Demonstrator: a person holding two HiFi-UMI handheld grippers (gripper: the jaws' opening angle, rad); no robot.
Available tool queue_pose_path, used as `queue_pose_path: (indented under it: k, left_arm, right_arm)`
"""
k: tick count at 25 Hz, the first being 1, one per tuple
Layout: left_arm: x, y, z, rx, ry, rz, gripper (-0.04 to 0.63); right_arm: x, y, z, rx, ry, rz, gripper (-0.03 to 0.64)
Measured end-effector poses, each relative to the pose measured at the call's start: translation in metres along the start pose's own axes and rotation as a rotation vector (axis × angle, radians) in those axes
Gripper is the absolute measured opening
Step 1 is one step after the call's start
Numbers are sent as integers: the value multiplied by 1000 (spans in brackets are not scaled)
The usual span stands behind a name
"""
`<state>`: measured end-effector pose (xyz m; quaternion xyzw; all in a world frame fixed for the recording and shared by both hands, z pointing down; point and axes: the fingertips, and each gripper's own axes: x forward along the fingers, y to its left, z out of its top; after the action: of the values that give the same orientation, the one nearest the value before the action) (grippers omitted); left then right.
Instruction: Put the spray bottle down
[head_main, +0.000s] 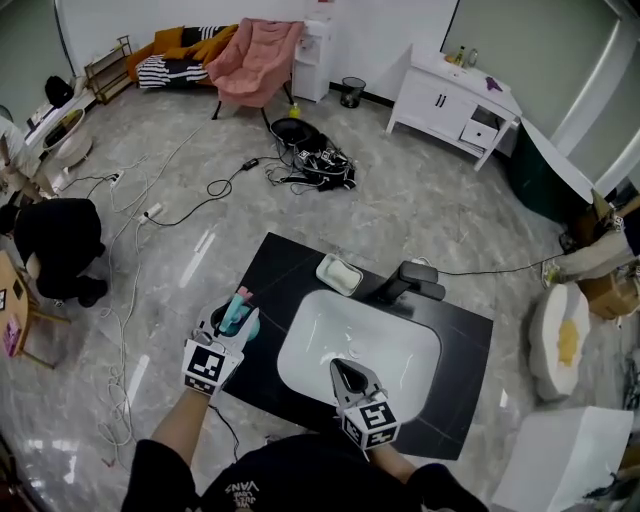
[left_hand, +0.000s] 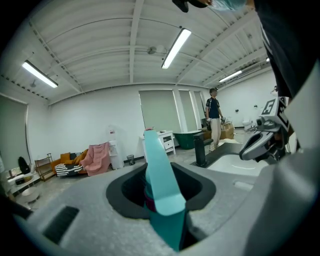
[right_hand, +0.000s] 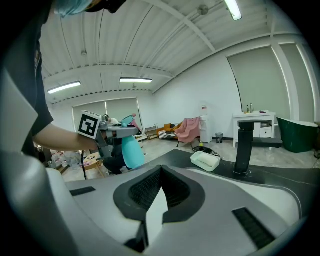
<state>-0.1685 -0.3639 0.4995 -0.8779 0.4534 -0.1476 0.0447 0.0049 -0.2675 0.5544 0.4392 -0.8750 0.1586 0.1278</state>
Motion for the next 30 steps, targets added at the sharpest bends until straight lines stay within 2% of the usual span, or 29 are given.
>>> queue_pose_path:
  k: [8, 16, 22, 30]
  left_arm:
    - [73, 10, -16, 8, 32, -35, 135]
    - [133, 27, -35, -53, 50, -39, 135]
    - [162, 41, -40, -79, -3, -24, 135]
    - [179, 47, -36, -58, -24, -28, 137]
  right_arm:
    - [18, -37, -7, 34, 21, -18, 2]
    - [38, -59, -13, 64, 54, -14, 2]
    - [54, -65, -21, 63, 90, 10, 2]
    - [68, -60, -17, 94, 87, 26, 2]
